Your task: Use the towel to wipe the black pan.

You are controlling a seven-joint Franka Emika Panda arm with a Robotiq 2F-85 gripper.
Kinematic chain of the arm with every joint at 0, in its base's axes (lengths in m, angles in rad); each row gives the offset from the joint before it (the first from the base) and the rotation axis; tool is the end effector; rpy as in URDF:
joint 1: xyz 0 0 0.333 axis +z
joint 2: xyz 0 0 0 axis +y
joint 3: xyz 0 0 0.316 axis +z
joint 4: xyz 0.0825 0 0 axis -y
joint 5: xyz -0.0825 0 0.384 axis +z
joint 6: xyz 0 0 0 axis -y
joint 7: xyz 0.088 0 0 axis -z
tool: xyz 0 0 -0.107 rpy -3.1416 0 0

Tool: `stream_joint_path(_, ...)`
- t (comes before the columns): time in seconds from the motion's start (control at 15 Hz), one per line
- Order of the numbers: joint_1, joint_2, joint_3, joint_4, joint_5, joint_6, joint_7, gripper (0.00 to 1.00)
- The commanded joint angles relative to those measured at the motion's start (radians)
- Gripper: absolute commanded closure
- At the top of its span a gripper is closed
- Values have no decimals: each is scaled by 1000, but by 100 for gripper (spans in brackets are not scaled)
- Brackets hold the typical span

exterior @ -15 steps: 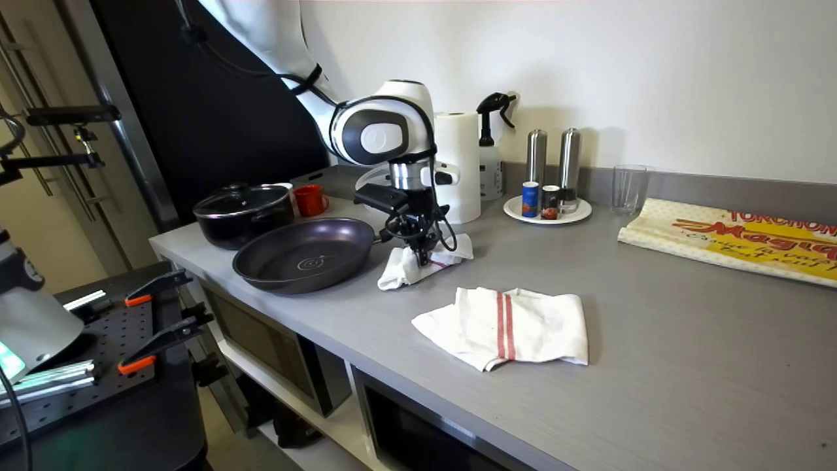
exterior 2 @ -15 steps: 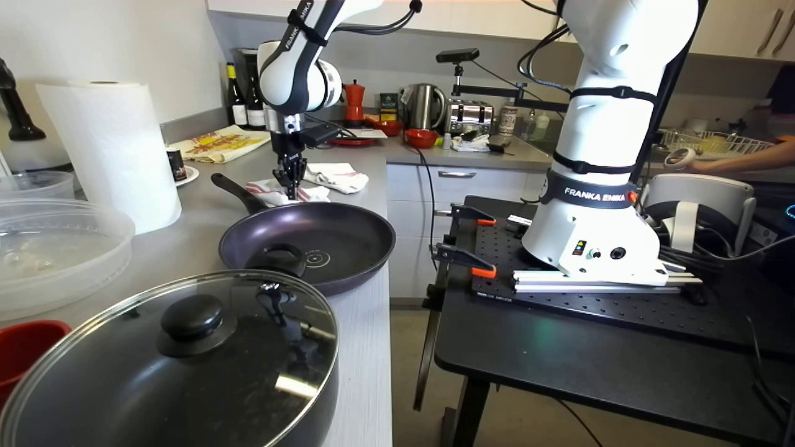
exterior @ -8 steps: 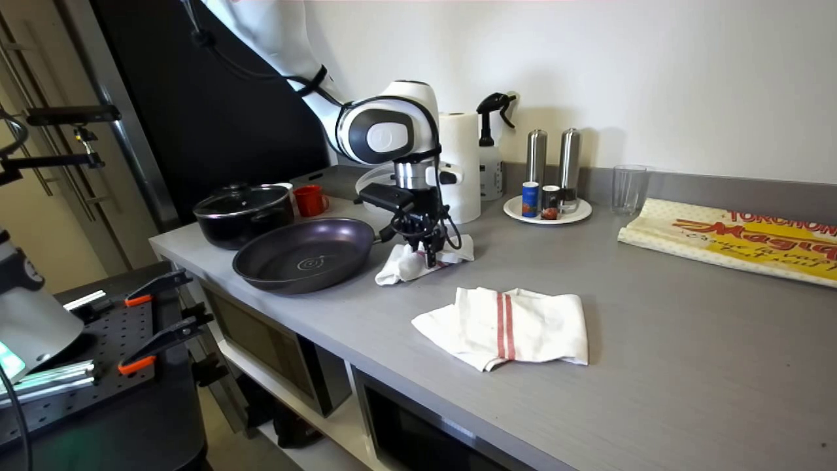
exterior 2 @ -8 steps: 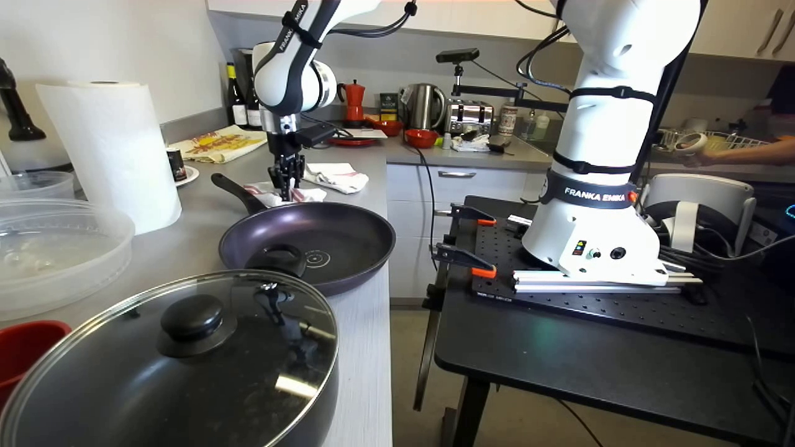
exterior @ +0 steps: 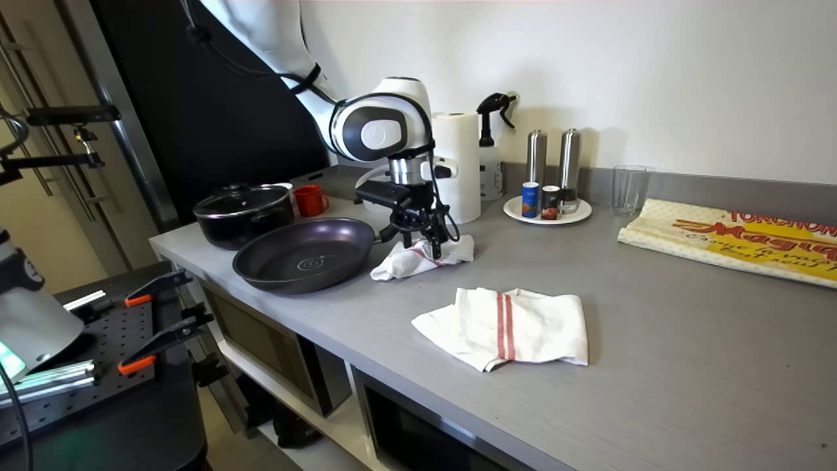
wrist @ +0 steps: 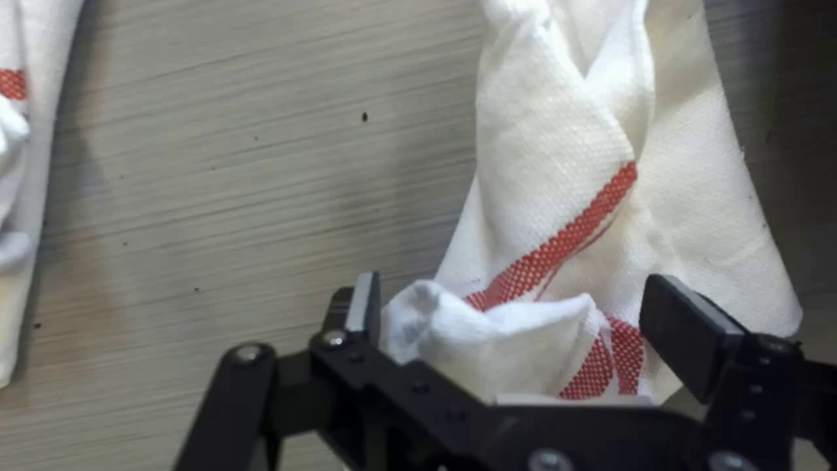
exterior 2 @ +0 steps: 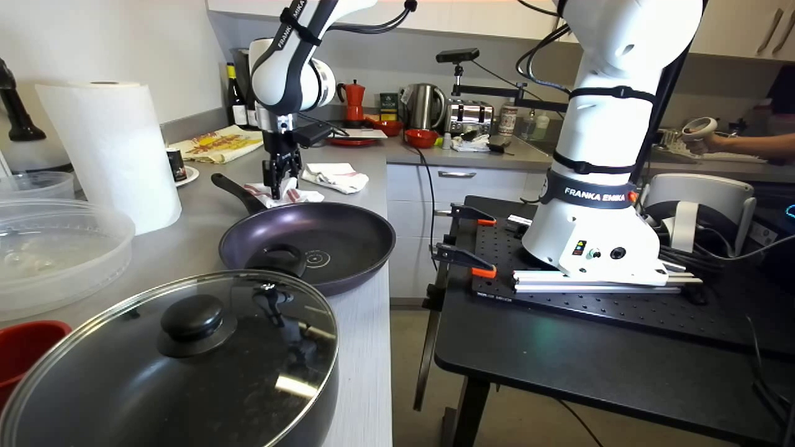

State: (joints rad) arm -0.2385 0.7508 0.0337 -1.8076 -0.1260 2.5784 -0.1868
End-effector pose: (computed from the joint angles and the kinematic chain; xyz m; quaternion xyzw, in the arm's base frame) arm 0.6330 -0.1304 0.1277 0.9989 0.0393 0.0060 0.0244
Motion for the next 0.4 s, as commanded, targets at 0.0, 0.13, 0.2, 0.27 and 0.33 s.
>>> stream_joint_path(0.0, 17, -68, -15, -87, 17, 43, -37, 0)
stream_joint_path(0.13, 18, -86, -17, -114, 20, 57, -36, 0)
stream_joint_path(0.2, 21, -38, -20, -52, 25, 31, -28, 0)
stream_joint_path(0.27, 21, -44, -22, -59, 25, 32, -28, 0)
stream_joint_path(0.33, 21, -43, -23, -59, 25, 32, -28, 0)
